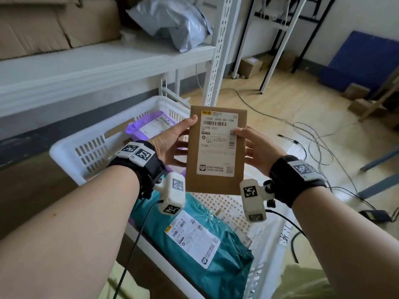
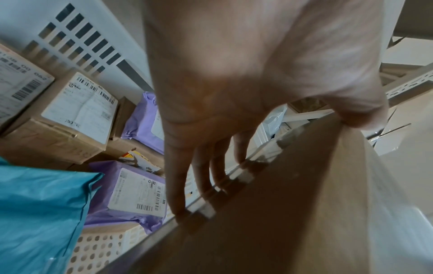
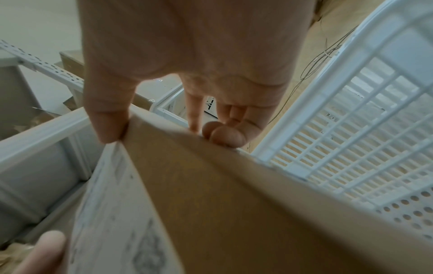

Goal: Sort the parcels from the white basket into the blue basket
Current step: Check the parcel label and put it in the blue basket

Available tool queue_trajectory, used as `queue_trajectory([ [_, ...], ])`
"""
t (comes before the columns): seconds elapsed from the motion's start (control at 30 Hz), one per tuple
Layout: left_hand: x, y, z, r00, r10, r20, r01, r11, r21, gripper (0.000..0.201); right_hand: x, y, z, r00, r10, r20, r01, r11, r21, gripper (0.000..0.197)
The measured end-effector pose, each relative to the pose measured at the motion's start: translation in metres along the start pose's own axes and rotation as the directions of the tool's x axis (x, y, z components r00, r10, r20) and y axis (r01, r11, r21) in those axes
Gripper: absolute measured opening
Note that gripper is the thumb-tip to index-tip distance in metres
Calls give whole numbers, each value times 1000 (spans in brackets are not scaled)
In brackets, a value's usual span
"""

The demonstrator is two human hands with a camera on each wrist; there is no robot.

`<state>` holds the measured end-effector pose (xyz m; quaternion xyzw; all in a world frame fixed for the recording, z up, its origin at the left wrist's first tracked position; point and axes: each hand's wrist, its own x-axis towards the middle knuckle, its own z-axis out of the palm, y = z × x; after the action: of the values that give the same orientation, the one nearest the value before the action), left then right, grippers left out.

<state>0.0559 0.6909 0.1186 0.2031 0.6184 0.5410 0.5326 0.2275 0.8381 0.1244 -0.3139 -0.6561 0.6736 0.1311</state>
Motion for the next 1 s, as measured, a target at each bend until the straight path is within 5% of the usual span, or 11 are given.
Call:
queue_trajectory([
  [0.13, -4, 1, 0, 999, 8, -31, -8, 1000, 1, 41, -1, -4, 6, 999, -29, 17, 29, 999, -13, 32],
  [0.7, -3, 1, 5, 997, 5, -80, -6, 1000, -8, 41, 1, -6, 4, 999, -32, 25, 32, 999, 5, 28],
  [1.0, -2, 2, 10, 991, 34, -128, -36, 999, -12, 20, 2, -4, 6, 999, -43, 12, 43, 999, -22, 43],
])
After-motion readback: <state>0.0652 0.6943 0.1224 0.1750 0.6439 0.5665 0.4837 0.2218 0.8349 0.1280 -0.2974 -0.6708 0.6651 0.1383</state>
